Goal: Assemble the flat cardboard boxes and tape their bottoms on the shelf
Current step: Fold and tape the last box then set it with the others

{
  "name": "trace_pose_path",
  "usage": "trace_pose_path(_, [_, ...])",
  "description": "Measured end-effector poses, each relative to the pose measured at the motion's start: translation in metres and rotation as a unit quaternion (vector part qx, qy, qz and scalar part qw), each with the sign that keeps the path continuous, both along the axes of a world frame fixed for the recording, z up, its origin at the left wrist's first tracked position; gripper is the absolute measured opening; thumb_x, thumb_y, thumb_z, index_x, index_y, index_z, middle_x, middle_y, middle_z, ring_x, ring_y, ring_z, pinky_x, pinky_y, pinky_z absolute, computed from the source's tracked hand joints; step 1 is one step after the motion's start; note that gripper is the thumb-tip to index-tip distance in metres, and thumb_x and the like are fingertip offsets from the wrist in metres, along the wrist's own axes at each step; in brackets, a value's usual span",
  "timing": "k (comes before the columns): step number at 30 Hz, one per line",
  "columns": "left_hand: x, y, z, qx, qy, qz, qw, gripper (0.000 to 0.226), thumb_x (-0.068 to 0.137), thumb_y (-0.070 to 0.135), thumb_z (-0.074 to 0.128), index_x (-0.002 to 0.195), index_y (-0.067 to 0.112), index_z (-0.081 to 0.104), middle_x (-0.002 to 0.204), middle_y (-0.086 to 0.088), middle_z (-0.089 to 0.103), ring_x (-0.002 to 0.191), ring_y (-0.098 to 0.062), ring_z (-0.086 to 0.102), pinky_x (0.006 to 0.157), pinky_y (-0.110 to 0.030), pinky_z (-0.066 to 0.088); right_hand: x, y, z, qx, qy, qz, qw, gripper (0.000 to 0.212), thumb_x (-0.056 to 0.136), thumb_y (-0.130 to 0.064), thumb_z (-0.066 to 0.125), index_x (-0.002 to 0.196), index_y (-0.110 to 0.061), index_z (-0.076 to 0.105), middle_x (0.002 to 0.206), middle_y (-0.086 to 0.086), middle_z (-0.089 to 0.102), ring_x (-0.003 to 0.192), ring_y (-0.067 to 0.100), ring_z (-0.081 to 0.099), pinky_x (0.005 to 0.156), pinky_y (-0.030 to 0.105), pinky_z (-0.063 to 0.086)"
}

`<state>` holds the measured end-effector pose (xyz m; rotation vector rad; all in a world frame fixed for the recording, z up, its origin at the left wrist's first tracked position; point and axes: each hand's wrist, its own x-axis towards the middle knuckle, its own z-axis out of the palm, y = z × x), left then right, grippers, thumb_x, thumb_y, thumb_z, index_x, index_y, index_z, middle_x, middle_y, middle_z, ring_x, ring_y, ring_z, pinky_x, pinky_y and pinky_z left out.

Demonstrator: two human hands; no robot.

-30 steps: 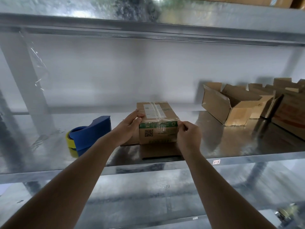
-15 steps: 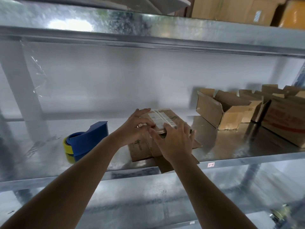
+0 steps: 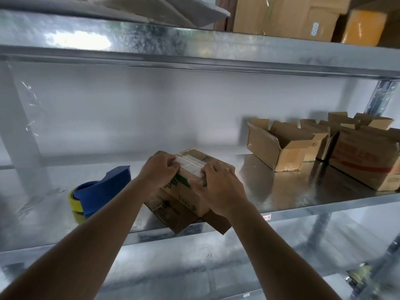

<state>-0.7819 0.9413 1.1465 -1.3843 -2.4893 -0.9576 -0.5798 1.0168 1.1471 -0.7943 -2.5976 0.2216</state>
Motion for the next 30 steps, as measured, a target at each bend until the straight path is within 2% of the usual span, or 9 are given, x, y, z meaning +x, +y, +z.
trace_pose_path(2, [-0.002, -0.003, 0.001, 0.004, 0.004, 0.010, 1.000, 0.030, 0.103, 0.042, 0.053, 0.103, 0.022, 0.076, 0.097, 0.004, 0.068, 0.086, -0.013, 0.064, 0.077, -0.032, 0.058, 0.000, 0.001, 0.003, 0.012, -0.024, 0.003, 1.000, 0.056, 0.103, -0.066, 0.031, 0.134, -0.025, 0.052, 0.147, -0.001, 0.055, 0.137, 0.024, 0.049, 0.113, 0.051, 0.044])
trace_pose_path(4, [-0.001, -0.005, 0.003, 0.007, -0.002, 0.010, 1.000, 0.031, 0.102, 0.043, 0.055, 0.101, 0.023, 0.078, 0.086, 0.007, 0.070, 0.078, -0.012, 0.068, 0.069, -0.030, 0.061, 0.001, 0.007, 0.006, 0.008, -0.043, 0.010, 0.999, 0.043, 0.108, -0.049, 0.040, 0.141, -0.022, 0.049, 0.154, 0.001, 0.051, 0.145, 0.024, 0.044, 0.115, 0.050, 0.044])
trace_pose_path(8, [0.006, -0.005, 0.004, 0.037, -0.069, 0.000, 0.997, 0.027, 0.105, 0.029, 0.056, 0.121, 0.017, 0.075, 0.095, 0.004, 0.074, 0.080, -0.011, 0.072, 0.064, -0.023, 0.060, 0.002, 0.015, 0.007, 0.029, -0.062, -0.005, 0.998, 0.057, 0.100, -0.020, 0.066, 0.151, -0.021, 0.041, 0.159, 0.004, 0.046, 0.150, 0.026, 0.038, 0.113, 0.050, 0.048])
trace_pose_path(12, [0.006, -0.008, 0.004, 0.049, -0.056, 0.008, 0.997, 0.027, 0.107, 0.022, 0.054, 0.124, 0.016, 0.074, 0.102, 0.003, 0.074, 0.077, -0.004, 0.067, 0.051, -0.010, 0.049, 0.004, 0.019, -0.001, 0.022, -0.026, -0.001, 0.999, 0.055, 0.105, -0.021, 0.057, 0.157, -0.021, 0.039, 0.165, 0.002, 0.037, 0.157, 0.024, 0.024, 0.123, 0.048, 0.031])
trace_pose_path(16, [0.009, -0.013, 0.005, 0.069, -0.072, 0.025, 0.995, 0.025, 0.104, 0.026, 0.060, 0.122, 0.017, 0.074, 0.099, 0.007, 0.074, 0.080, -0.005, 0.068, 0.055, -0.010, 0.046, -0.003, 0.018, -0.010, 0.026, 0.009, -0.001, 1.000, 0.047, 0.111, -0.042, 0.036, 0.151, -0.018, 0.045, 0.162, 0.006, 0.042, 0.155, 0.028, 0.028, 0.128, 0.051, 0.024])
trace_pose_path(19, [0.010, -0.018, 0.004, 0.084, -0.090, 0.054, 0.991, 0.022, 0.101, 0.029, 0.066, 0.112, 0.015, 0.078, 0.091, 0.006, 0.077, 0.082, -0.011, 0.072, 0.060, -0.016, 0.050, -0.005, 0.024, -0.014, 0.041, 0.014, 0.001, 0.999, 0.042, 0.108, -0.034, 0.050, 0.148, -0.020, 0.047, 0.159, 0.004, 0.046, 0.152, 0.027, 0.034, 0.127, 0.049, 0.027])
trace_pose_path(21, [0.011, -0.023, 0.005, 0.095, -0.113, 0.061, 0.987, 0.020, 0.098, 0.032, 0.070, 0.106, 0.016, 0.080, 0.085, 0.007, 0.077, 0.080, -0.011, 0.073, 0.065, -0.024, 0.058, -0.005, 0.028, -0.013, 0.053, 0.012, 0.003, 0.999, 0.046, 0.104, -0.029, 0.058, 0.149, -0.022, 0.046, 0.158, 0.002, 0.047, 0.152, 0.026, 0.034, 0.128, 0.049, 0.022])
trace_pose_path(25, [0.013, -0.029, 0.004, 0.135, -0.205, 0.026, 0.969, 0.017, 0.090, 0.034, 0.079, 0.093, 0.018, 0.081, 0.081, 0.007, 0.079, 0.080, -0.016, 0.076, 0.080, -0.042, 0.065, -0.011, 0.021, -0.012, 0.080, 0.033, 0.003, 0.996, 0.057, 0.097, -0.038, 0.069, 0.150, -0.034, 0.046, 0.151, -0.005, 0.052, 0.143, 0.024, 0.041, 0.124, 0.046, 0.028])
trace_pose_path(30, [0.018, -0.039, 0.004, 0.157, -0.234, 0.004, 0.960, 0.007, 0.094, 0.012, 0.074, 0.093, 0.013, 0.081, 0.082, 0.000, 0.079, 0.078, -0.018, 0.078, 0.080, -0.042, 0.065, -0.015, 0.005, -0.017, 0.058, 0.069, 0.012, 0.996, 0.064, 0.095, -0.034, 0.072, 0.152, -0.034, 0.044, 0.152, -0.007, 0.049, 0.143, 0.021, 0.040, 0.124, 0.046, 0.026])
